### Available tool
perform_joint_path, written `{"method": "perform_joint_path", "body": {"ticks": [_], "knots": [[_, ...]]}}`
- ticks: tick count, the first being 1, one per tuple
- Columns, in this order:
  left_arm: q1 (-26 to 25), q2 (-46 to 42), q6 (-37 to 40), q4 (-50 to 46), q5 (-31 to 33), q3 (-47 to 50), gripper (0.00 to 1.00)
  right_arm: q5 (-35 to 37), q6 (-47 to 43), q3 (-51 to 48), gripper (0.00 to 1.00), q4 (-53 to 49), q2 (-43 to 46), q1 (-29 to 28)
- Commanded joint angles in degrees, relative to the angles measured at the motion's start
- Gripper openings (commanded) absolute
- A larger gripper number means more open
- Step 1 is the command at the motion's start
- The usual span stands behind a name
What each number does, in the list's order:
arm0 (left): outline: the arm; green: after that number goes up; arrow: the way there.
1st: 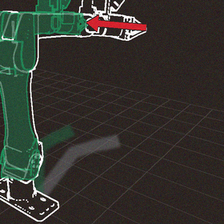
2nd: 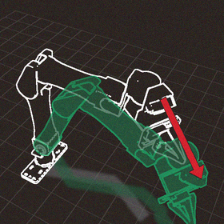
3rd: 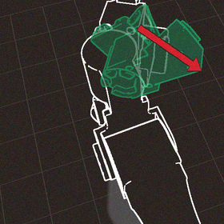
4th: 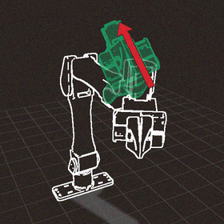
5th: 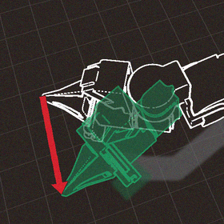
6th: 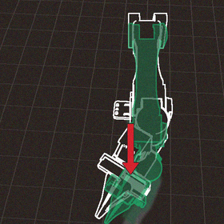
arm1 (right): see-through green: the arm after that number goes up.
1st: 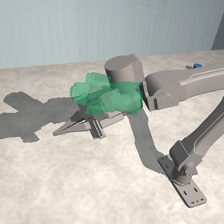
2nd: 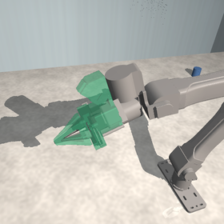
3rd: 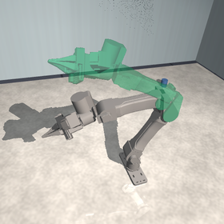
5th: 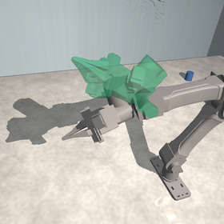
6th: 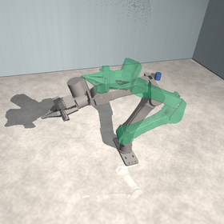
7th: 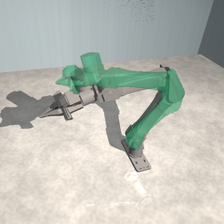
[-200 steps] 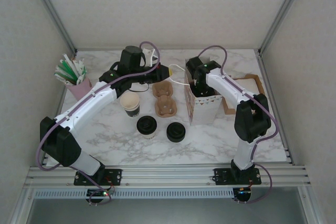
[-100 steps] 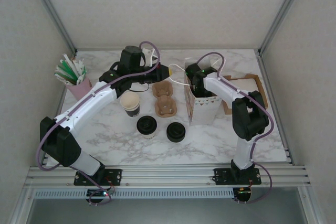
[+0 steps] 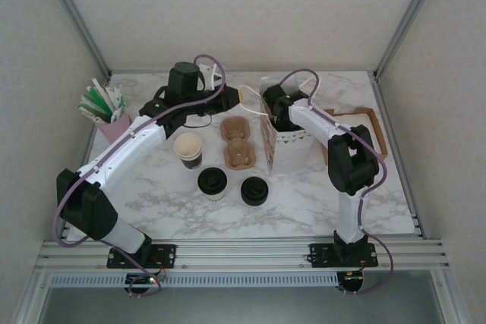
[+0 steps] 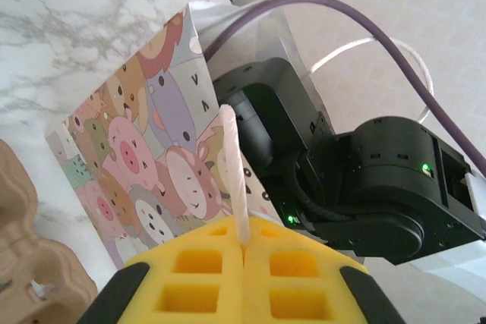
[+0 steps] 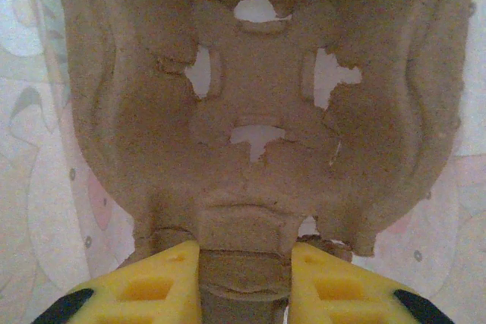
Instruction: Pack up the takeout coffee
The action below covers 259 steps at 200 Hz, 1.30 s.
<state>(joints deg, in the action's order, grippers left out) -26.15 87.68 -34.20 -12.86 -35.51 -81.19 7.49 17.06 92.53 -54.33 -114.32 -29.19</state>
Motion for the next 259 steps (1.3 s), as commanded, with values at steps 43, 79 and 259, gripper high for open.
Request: {"method": "perform_joint_path", "body": {"ticks": [43, 79, 259], "knots": [[2.25, 3.83, 1.18, 5.22, 0.83, -2.13, 0.0, -1.56, -0.33, 2.55, 0.28, -0.04, -3.64, 0.86], [2.51, 3.64, 0.71, 5.74, 0.69, -1.33, 0.01, -1.72, 0.14, -0.01, 0.3, 0.8, -3.88, 0.89], [3.06, 3.21, -1.41, 6.44, 1.05, -0.72, 0.17, -1.13, -0.06, 8.51, 0.56, -7.64, 5.94, 0.83]]}}
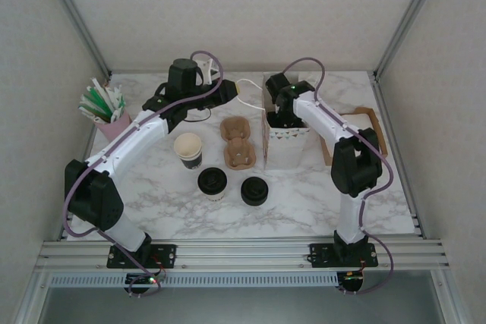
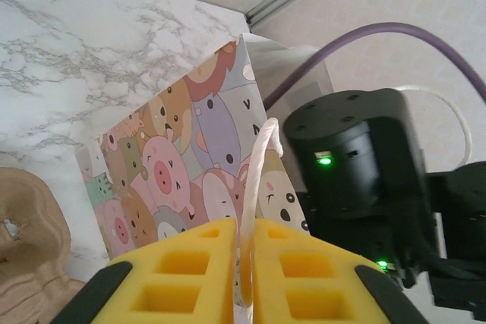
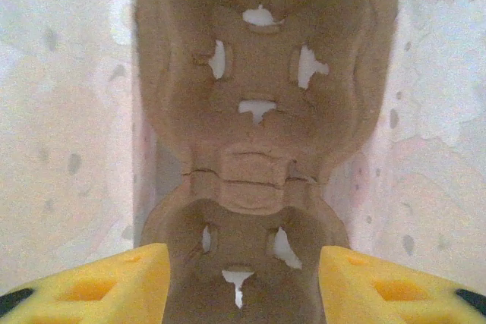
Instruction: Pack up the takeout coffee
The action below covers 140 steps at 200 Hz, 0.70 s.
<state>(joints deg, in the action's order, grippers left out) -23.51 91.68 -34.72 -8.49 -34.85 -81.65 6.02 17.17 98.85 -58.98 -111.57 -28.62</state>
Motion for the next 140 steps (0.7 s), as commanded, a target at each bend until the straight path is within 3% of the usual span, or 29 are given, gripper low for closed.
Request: {"method": "perform_joint_path", "body": {"ticks": [1, 140], "knots": [[0.4, -0.75, -0.88, 2.07, 0.4, -0.22, 0.17, 0.32, -0.19, 2.21, 0.56, -2.98, 3.24, 0.25], [0.39, -1.89, -2.55, 3.74, 0.22, 0.88, 0.25, -0.99, -0.69, 7.21, 0.62, -5.33, 11.23, 0.23]]}}
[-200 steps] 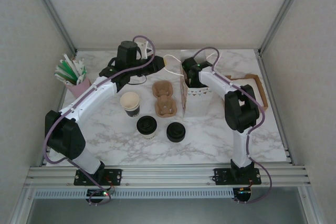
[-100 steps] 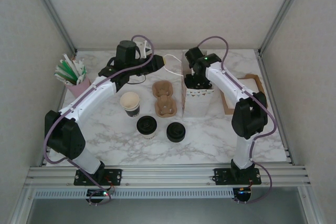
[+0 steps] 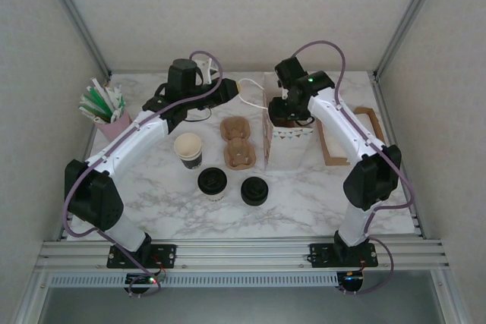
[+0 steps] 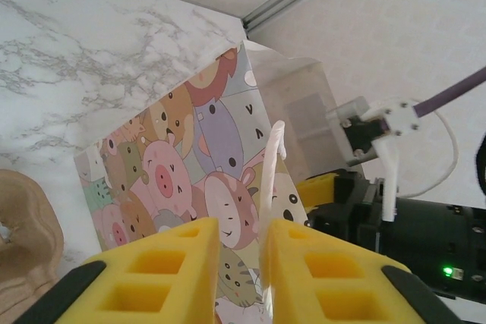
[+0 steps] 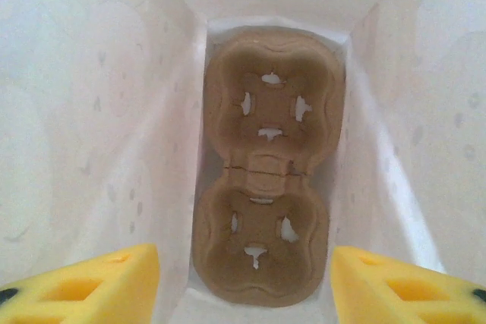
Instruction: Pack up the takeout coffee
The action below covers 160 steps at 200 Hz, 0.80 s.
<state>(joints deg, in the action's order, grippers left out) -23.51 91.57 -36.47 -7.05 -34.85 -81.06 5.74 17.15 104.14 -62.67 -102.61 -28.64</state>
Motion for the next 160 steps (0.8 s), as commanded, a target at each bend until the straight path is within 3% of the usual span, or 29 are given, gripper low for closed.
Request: {"method": "perform_joint_path", "body": {"ticks": [1, 30, 58, 106, 160], "knots": [[0.39, -1.85, -0.8, 2.26, 0.22, 0.29, 0.25, -0.72, -0.65, 1.98, 0.62, -1.65, 2.3, 0.3], [0.44, -2.17, -0.89, 1.88, 0.39, -0.06, 0.3, -1.04, -1.05, 3.07, 0.63, -1.64, 3.13, 0.29], [0.39, -2.57, -0.56, 1.74, 0.44, -0.23, 0.42, -1.61, -1.07, 3.79, 0.64, -1.54, 3.23, 0.37], [0.44, -2.35, 0.93, -1.53, 1.34, -2.54, 0.74, -1.65, -1.42, 4.32, 0.68, -1.4, 3.98, 0.54], [0.52, -3.65, 1.91, -3.14, 3.4, -4.24, 0.98, -2.82, -2.12, 6.47, 0.76, -1.71, 6.04, 0.87]]}}
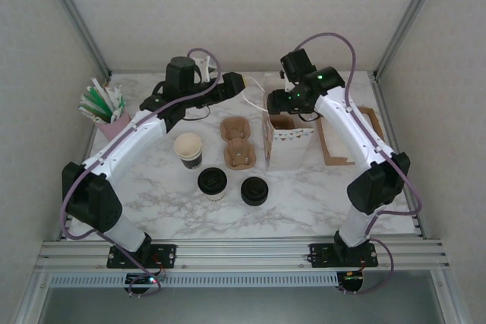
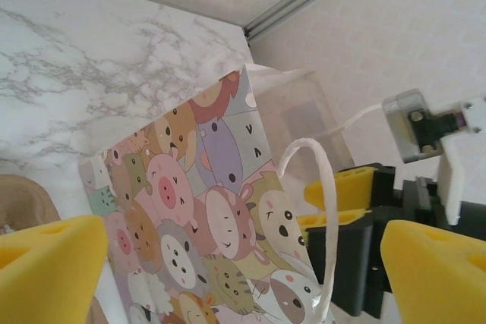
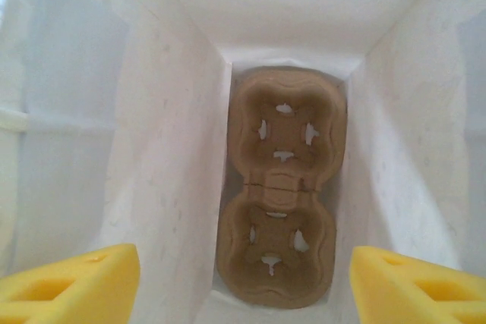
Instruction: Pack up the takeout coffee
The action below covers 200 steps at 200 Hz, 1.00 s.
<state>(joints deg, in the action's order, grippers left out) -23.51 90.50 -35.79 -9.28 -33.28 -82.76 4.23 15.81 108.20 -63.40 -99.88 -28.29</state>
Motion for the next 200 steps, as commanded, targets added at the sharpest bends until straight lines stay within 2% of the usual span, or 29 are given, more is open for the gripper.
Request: {"method": "perform_joint_path", "body": {"ticks": [1, 78, 155, 200], "knots": [[0.5, -2.59, 1.24, -0.91, 1.91, -2.51, 0.99, -1.32, -0.74, 2.43, 0.77, -0.96, 3.34, 0.56], [0.72, -5.55, 3.01, -2.42, 7.17, -4.05, 1.0, -2.95, -1.87, 0.06, 0.99, 2.36, 10.04, 0.72], [0.83, -9.52, 3.18, -1.99, 11.14, -2.54, 1.0, -3.37, -1.88, -4.28, 0.99, 6.77, 19.24, 0.78], [0.83, -12.34, 1.84, -2.46, 13.51, -0.56, 1.0, 4.99, 2.91, -7.05, 0.99, 6.81, 24.36, 0.9]]}}
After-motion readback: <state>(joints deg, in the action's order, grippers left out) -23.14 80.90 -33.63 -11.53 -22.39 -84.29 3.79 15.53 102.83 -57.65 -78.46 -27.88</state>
